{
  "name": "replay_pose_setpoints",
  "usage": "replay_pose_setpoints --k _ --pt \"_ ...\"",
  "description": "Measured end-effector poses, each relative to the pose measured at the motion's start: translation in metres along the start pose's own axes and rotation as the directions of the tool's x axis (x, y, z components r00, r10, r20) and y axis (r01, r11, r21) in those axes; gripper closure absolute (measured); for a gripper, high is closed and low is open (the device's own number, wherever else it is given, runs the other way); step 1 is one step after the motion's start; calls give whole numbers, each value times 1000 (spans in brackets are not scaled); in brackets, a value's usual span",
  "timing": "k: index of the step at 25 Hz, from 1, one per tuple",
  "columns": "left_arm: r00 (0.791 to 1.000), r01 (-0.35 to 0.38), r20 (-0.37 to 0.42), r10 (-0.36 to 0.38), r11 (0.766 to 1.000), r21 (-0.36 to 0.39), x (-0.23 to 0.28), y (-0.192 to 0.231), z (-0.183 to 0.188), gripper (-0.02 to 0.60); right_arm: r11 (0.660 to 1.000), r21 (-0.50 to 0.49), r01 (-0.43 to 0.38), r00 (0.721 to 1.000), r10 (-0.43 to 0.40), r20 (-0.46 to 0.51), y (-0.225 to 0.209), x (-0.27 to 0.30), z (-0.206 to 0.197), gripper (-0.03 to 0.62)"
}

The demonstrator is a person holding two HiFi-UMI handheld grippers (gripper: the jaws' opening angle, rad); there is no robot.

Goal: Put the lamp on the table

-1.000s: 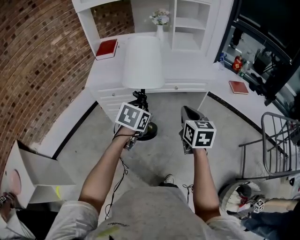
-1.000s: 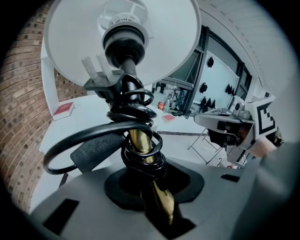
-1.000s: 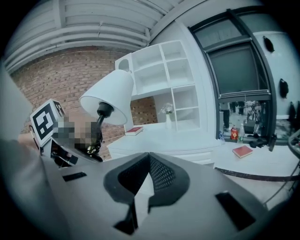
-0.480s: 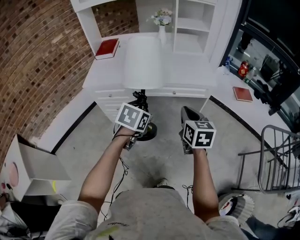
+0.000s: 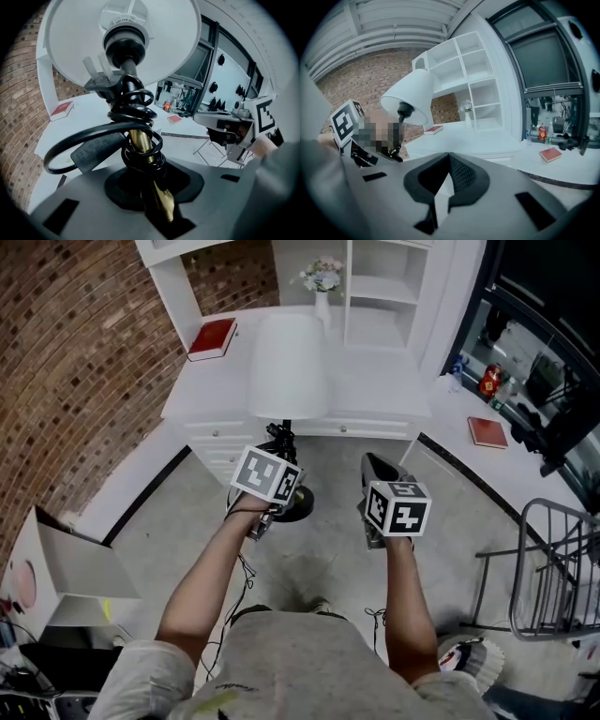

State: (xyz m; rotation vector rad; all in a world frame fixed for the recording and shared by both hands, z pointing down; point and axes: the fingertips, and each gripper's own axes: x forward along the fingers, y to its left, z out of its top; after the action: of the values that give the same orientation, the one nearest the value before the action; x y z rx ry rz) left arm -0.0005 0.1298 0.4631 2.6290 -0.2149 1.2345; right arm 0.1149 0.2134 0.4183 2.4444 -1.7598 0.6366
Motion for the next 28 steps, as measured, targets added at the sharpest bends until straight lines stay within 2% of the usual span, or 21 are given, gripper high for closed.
replay_pose_setpoints --k 12,18,28 --pt "999 9 32 -8 999 -32 16 -14 21 479 1000 -13 -16 1000 16 -7 -26 0 4 589" --pt "999 -13 40 13 1000 -15 15 -10 29 479 1000 -16 -16 1000 16 -15 -29 -1 2 589" --pt "999 -5 47 6 1000 -23 33 4 33 479 999 -30 -10 1000 10 -20 -34 18 -3 589"
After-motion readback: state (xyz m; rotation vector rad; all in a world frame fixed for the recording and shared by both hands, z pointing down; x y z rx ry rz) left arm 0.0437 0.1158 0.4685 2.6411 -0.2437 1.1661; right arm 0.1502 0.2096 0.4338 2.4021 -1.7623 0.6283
